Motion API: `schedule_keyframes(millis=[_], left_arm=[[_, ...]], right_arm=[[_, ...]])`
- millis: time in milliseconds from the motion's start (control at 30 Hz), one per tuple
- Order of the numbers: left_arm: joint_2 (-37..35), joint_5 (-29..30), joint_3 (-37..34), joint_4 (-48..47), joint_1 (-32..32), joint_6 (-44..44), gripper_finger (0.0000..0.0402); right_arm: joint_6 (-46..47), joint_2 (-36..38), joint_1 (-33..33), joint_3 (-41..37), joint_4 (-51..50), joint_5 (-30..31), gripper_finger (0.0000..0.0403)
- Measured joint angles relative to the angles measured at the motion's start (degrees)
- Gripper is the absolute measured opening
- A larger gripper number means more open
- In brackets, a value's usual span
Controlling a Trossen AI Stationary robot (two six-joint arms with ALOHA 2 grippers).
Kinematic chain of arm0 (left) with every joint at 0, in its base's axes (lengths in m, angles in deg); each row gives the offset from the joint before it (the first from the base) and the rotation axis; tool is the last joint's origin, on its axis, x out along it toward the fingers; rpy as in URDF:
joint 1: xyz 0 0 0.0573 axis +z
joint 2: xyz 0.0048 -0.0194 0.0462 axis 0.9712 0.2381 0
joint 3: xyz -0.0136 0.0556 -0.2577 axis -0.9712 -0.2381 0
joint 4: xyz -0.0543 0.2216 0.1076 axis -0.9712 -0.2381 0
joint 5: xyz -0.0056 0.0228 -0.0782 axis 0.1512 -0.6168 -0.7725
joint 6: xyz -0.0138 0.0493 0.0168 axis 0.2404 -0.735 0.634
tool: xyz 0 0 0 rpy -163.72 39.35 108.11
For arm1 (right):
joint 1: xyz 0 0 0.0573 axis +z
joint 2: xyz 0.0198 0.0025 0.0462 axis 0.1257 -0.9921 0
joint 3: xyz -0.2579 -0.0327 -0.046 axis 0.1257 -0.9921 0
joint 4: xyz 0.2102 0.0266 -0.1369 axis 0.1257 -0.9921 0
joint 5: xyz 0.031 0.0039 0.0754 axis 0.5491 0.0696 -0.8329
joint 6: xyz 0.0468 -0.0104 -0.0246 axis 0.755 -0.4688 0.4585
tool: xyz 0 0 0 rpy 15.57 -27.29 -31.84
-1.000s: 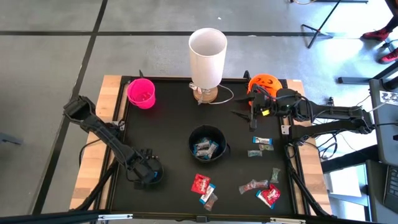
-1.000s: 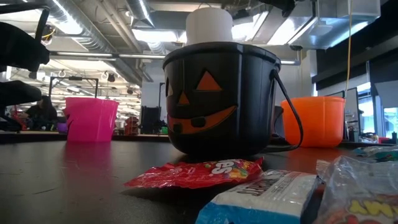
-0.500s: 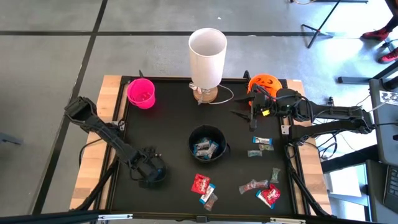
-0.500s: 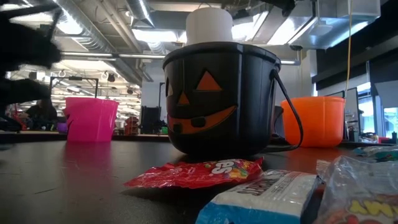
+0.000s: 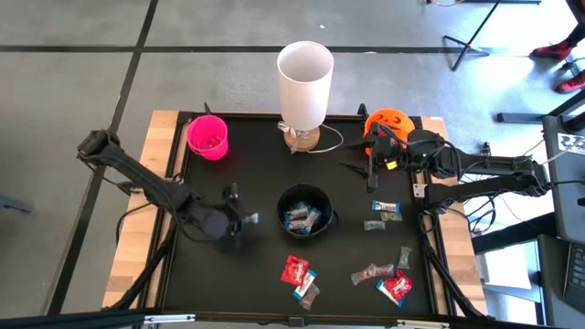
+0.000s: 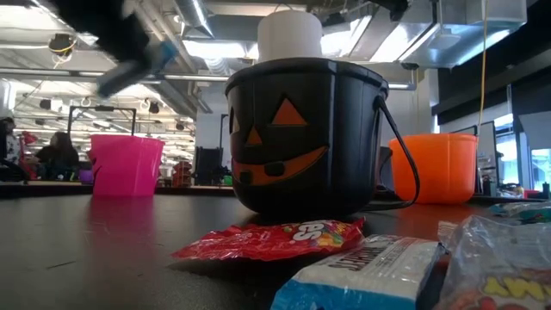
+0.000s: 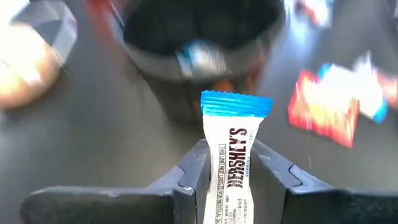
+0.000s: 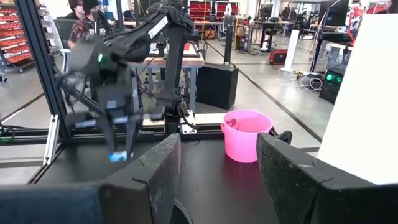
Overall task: Sort candy
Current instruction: Put the white chocolate into the black bucket
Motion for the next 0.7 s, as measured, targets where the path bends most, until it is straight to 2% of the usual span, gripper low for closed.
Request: schedule_keyframes(millis=[100, 267, 433, 700], left_arm=[[-3.38, 3.36, 0.00, 7.45, 1.35, -6.33, 0.0081], [-5.39, 3.84, 0.04, 23.20, 4.27, -18.18, 0.0081], [-5.26, -0.75, 0.07, 35.06, 7.72, -26.70, 0.0081], [-3.46, -6.82, 0.16, 45.88, 13.25, -30.98, 0.0081]], right_arm=[[0.00, 0.01, 0.00, 0.00, 0.01, 0.00, 0.0209], [0.00, 0.02, 0.00, 0.00, 0.36, 0.00, 0.0209], [0.00, 0.01, 0.00, 0.00, 0.39, 0.00, 0.0209], [0.00, 0.00, 0.00, 0.00, 0.44, 0.00, 0.0209]])
